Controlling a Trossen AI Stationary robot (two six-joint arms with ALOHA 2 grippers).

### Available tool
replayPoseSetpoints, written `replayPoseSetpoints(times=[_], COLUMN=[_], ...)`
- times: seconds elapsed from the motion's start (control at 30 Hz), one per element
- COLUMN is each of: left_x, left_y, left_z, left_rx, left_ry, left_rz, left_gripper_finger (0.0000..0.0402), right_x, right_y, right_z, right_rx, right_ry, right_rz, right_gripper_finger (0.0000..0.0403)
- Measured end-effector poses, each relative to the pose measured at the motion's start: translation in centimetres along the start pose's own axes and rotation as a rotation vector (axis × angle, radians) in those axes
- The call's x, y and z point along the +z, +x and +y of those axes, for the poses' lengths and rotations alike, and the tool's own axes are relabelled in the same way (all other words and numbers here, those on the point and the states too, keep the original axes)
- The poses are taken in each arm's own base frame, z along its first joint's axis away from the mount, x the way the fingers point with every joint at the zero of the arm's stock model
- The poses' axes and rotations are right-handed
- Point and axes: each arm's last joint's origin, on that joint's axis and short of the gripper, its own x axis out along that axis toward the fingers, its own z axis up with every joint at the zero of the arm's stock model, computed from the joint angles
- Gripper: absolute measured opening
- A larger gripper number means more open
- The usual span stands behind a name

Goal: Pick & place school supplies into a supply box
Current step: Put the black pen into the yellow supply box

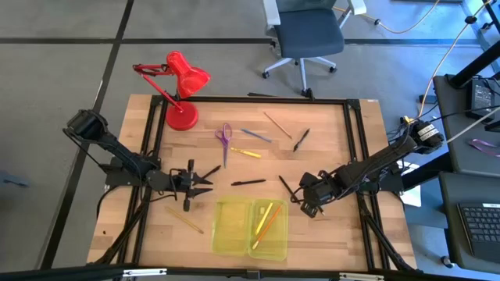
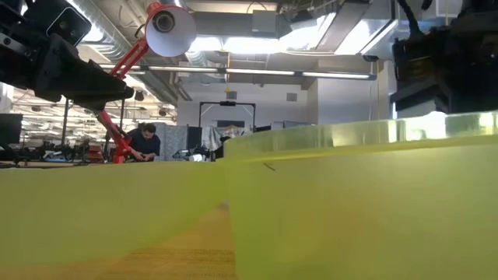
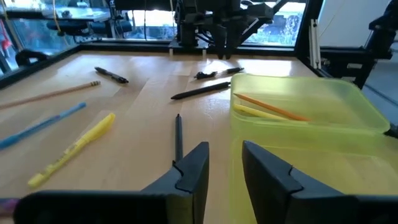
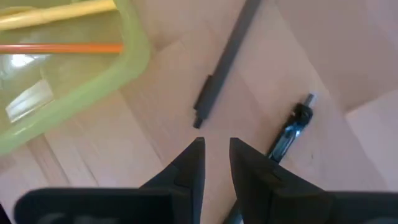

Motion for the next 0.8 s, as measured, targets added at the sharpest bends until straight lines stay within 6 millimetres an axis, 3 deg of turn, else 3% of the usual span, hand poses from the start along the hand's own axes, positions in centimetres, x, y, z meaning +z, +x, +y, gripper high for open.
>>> replayPoseSetpoints(times=[0.2, 0.37, 0.6, 0.8], left_x=[0.0, 0.1, 0.2, 0.2], left_y=[0.0, 0.0, -0.1, -0.1], left_z=[0.1, 0.3, 0.8, 0.8], left_rx=[0.013, 0.08, 0.249, 0.256], left_ry=[-0.025, -0.067, -0.148, -0.158], left_rz=[-0.002, -0.019, -0.069, -0.072], left_gripper_finger=[0.011, 0.0142, 0.0195, 0.0207], right_x=[0.1, 0.3, 0.3, 0.1], right_y=[0.1, 0.1, 0.1, 0.6], right_z=[-1.0, -1.1, -1.1, -1.5], right_rx=[-0.078, -0.097, -0.104, -0.176], right_ry=[0.082, 0.016, 0.042, 0.082], right_rz=[0.03, -0.009, -0.02, -0.011], right_gripper_finger=[0.0125, 0.0161, 0.0169, 0.0169])
